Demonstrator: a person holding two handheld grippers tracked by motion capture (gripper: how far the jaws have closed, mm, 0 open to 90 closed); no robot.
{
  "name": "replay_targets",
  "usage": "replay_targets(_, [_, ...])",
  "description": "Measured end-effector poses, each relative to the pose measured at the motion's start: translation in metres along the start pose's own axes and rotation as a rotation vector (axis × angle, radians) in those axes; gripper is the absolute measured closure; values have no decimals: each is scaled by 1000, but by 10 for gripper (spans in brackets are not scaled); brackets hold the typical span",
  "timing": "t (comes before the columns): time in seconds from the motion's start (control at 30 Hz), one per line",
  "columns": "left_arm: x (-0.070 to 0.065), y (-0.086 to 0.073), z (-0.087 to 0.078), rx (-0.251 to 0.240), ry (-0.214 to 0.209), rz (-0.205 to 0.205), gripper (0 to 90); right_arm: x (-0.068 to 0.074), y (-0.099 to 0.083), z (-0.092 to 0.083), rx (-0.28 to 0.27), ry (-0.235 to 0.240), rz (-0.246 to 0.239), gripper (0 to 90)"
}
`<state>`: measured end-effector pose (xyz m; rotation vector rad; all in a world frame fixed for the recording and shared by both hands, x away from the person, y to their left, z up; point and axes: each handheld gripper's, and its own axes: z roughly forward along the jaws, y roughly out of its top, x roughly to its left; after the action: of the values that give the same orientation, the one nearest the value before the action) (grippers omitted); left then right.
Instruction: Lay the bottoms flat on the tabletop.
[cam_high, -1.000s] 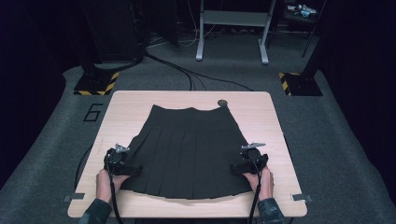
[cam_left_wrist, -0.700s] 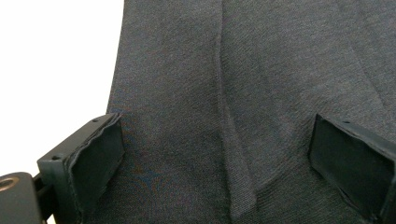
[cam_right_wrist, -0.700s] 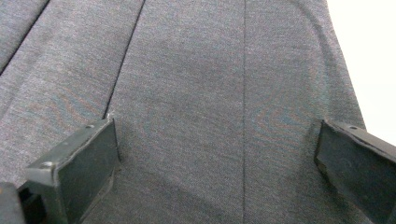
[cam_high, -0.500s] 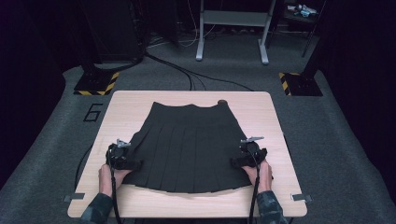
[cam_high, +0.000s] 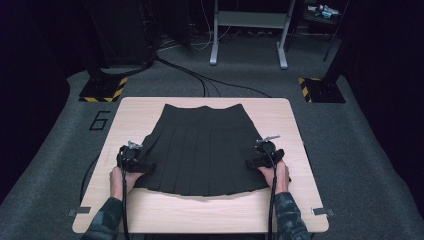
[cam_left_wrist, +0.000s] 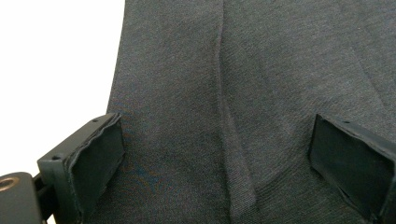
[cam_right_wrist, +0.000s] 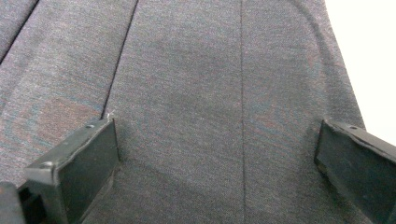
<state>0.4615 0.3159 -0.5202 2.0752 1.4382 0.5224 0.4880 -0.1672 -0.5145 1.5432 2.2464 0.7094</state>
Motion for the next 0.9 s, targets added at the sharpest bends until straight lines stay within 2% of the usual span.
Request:
replay_targets(0.03, [1,3,2,6,1,-4,34,-1,2,2,-10,0,-2,0])
replay_targets(0.33, [7,21,15,27,7,-14,34,-9,21,13,12,-10,5,0])
replay_targets(0.57, [7,24,17,31,7,-18,33,-9,21,14,-2,-13,11,0])
replay_targets(0.7, [6,25,13,44,7,-10,25,-9,21,12,5,-4,10,0])
replay_targets(0.77, [5,26,9,33,0,-6,20,-9,20,9,6,4,12,0])
replay_targets(0.9, [2,28,-3,6,-12,6,18,-10,19,-4,-29,32,23,0])
